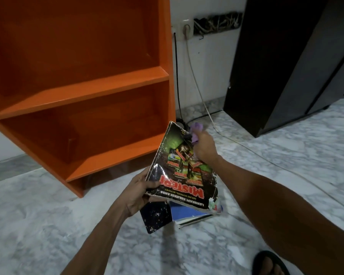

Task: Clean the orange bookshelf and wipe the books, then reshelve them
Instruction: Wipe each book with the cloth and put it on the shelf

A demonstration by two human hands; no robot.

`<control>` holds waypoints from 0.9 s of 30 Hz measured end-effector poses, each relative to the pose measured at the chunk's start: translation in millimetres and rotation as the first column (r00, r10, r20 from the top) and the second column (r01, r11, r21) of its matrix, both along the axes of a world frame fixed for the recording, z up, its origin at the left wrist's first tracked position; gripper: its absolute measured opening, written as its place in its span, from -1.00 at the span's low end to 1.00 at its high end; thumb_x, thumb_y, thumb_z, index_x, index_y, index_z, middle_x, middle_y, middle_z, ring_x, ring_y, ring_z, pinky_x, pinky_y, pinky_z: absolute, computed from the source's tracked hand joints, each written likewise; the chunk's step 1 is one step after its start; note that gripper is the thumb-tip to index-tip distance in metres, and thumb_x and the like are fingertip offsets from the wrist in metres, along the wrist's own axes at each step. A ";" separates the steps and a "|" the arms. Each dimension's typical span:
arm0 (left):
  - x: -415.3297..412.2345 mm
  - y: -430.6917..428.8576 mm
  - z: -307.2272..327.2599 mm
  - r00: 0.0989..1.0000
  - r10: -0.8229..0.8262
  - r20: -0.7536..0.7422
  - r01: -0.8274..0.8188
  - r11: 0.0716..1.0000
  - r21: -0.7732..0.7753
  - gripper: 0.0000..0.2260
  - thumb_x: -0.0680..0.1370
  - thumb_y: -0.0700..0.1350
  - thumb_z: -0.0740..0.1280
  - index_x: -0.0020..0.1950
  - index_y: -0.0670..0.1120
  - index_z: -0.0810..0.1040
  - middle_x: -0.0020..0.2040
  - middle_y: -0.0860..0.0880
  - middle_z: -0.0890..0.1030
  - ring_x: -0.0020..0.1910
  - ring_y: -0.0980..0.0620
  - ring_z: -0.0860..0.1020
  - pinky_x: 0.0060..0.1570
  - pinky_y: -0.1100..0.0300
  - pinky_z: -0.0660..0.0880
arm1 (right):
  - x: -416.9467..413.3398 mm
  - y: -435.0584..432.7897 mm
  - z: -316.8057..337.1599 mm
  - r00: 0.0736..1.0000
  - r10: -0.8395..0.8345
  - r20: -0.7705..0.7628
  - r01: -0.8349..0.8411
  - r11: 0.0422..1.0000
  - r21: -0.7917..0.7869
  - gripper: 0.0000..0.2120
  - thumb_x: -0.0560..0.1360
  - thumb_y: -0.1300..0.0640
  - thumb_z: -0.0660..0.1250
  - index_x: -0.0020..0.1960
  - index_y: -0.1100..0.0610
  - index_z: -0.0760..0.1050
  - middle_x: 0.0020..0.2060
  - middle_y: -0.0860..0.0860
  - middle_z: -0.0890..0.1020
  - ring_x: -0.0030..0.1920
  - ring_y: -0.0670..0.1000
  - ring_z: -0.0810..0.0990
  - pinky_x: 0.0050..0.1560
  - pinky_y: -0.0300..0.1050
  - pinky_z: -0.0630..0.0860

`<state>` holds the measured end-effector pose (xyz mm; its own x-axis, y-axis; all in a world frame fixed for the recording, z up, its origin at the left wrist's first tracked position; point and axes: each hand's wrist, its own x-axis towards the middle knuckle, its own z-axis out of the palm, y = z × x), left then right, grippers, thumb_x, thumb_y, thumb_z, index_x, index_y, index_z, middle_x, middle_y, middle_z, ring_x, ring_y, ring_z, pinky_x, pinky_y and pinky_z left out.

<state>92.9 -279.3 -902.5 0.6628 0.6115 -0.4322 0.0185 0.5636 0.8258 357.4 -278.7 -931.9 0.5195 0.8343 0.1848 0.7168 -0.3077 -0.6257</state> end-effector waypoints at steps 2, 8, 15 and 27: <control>-0.5 5.7 5.7 1.000 0.001 0.013 -0.001 1.000 0.004 -0.55 0.50 -0.47 0.22 0.20 -0.01 0.57 0.06 -0.24 0.66 -0.02 -0.19 0.63 -0.21 -0.05 0.64 | -10.2 2.5 12.9 1.000 0.001 -0.031 0.004 0.990 0.143 -0.49 0.57 0.39 0.18 0.47 0.09 0.36 0.15 0.20 0.52 -0.06 0.04 0.52 -0.25 -0.25 0.39; 16.2 8.7 19.6 0.998 0.005 0.063 -0.008 0.999 0.042 -0.55 0.52 -0.48 0.18 0.20 -0.01 0.55 -0.02 -0.18 0.67 -0.15 -0.11 0.67 -0.29 -0.01 0.63 | -77.9 -6.7 14.3 0.864 0.416 0.282 -0.480 0.850 0.217 -0.46 0.59 0.09 0.24 0.54 -0.05 0.20 0.50 0.15 0.27 0.44 0.12 0.31 0.42 0.06 0.31; -0.8 5.3 20.9 0.999 -0.023 0.044 0.020 0.998 0.064 -0.54 0.50 -0.44 0.23 0.26 0.01 0.53 0.04 -0.20 0.67 -0.06 -0.15 0.65 -0.17 -0.04 0.65 | -10.9 11.2 -6.9 0.980 0.173 0.100 -0.179 0.982 0.060 -0.37 0.55 0.22 0.27 0.56 -0.02 0.16 0.25 0.21 0.46 0.12 0.12 0.50 0.15 0.13 0.54; 27.0 9.8 25.3 0.998 0.059 0.006 -0.060 0.996 0.065 -0.60 0.54 -0.45 0.18 0.23 -0.06 0.53 0.02 -0.20 0.64 -0.07 -0.12 0.62 -0.21 -0.02 0.64 | -69.0 -55.4 44.6 0.911 0.391 0.132 -0.413 0.874 0.257 -0.36 0.52 0.38 0.25 0.53 -0.01 0.25 0.22 0.14 0.48 0.05 -0.02 0.48 -0.09 -0.15 0.52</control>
